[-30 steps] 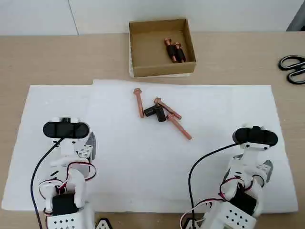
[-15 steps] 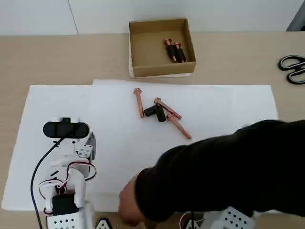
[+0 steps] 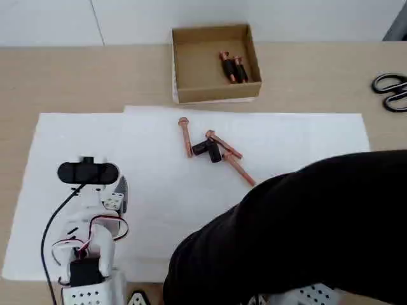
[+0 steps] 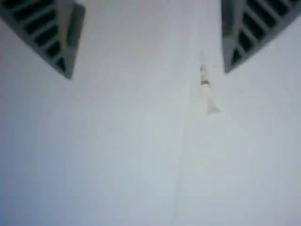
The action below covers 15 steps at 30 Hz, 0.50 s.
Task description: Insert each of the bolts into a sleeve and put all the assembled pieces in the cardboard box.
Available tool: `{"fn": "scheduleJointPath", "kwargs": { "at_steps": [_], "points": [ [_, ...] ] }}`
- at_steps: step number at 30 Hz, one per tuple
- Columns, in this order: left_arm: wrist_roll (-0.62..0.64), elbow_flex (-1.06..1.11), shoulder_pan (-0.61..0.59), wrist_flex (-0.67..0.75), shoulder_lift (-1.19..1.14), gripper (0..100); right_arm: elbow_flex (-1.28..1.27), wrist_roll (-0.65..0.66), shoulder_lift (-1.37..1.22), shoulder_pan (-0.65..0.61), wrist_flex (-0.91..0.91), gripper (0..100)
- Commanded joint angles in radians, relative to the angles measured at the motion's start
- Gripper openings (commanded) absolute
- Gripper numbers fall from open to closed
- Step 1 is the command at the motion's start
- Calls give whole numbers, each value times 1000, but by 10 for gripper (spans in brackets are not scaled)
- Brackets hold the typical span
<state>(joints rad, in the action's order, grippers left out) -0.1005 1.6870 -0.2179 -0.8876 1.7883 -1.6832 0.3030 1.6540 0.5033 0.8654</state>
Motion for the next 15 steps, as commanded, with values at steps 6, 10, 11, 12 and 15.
{"fn": "scheduleJointPath", "kwargs": {
  "at_steps": [6,10,11,12,15],
  "points": [
    [0,-4,9,21,6,196,-8,9,12,8,4,247],
    [0,-4,9,21,6,196,-8,6,27,8,4,247],
    [0,-4,9,21,6,196,-8,6,28,8,4,247],
    [0,-4,9,21,6,196,-8,6,28,8,4,247],
    [0,-4,9,21,6,196,-8,6,28,8,4,247]
  ]
}}
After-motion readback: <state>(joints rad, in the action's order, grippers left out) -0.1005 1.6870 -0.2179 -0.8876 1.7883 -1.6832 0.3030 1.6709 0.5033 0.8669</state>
